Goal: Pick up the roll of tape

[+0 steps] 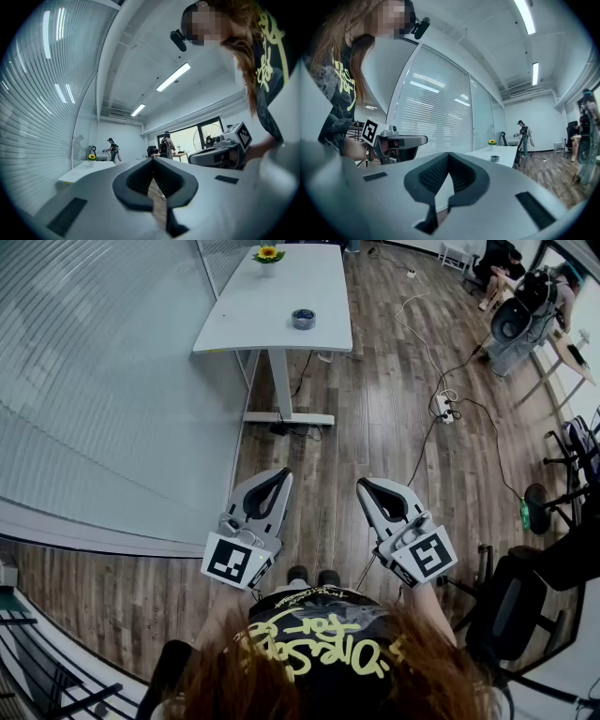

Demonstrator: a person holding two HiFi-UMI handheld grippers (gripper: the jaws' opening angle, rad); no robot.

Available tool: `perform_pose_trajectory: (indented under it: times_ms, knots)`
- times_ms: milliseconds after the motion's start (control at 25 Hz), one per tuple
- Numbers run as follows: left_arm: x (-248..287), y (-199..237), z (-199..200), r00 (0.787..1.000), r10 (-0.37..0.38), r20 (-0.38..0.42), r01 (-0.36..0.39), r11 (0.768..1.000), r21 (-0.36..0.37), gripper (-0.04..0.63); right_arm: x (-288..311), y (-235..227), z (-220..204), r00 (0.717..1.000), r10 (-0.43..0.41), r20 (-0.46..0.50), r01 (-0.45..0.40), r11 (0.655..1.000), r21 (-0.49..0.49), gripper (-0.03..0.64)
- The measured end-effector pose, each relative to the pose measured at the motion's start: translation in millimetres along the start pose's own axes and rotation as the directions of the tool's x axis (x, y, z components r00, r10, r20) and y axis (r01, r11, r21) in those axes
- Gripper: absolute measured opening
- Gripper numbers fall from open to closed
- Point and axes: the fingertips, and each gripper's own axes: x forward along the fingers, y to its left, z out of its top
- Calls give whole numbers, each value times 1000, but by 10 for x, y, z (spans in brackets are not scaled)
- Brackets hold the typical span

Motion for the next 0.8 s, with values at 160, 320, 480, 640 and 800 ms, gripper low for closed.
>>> perform_pose_trajectory:
  times_ms: [160,320,480,640,800]
  knots:
    - [43,-74,13,1000,-10,-21,10,1000,19,-6,-4,-17,24,1000,7,1,-7,1000,2,3]
    - [47,-79,22,1000,-11,-3,11,999,34,-6,4,19,24,1000,14,-1,-14,1000,0,3]
    - [33,-83,12,1000,-18,-16,18,1000,20,-6,26,68,25,1000,24,-2,-24,1000,-3,3]
    - [10,-58,8,1000,-14,-7,14,1000,3,-6,60,106,10,1000,24,15,-24,999,27,3]
    - [-23,-51,-1,1000,-4,1,4,1000,-1,67,75,136,24,999,31,42,-33,999,43,3]
